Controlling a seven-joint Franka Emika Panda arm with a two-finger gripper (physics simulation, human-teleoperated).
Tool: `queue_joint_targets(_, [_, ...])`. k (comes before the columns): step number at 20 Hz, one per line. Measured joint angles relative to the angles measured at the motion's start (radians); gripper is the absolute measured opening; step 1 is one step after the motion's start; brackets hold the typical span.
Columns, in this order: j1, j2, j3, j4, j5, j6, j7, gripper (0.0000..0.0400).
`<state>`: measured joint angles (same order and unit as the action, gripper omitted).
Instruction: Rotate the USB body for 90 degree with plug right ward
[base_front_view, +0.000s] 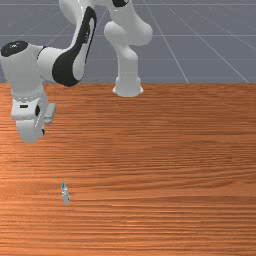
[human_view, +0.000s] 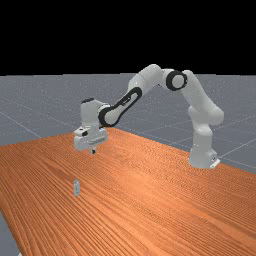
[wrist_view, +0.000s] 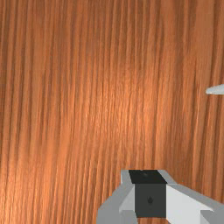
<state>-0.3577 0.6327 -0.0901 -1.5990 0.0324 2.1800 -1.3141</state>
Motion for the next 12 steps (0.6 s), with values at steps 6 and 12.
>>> queue_joint_targets(6, [0.005,0.253,0.0,0.258,0.0,-0.051,0.026,0.0])
queue_joint_targets(12, [0.011,0.482,0.018,0.669,0.012,-0.19,0.054,0.0])
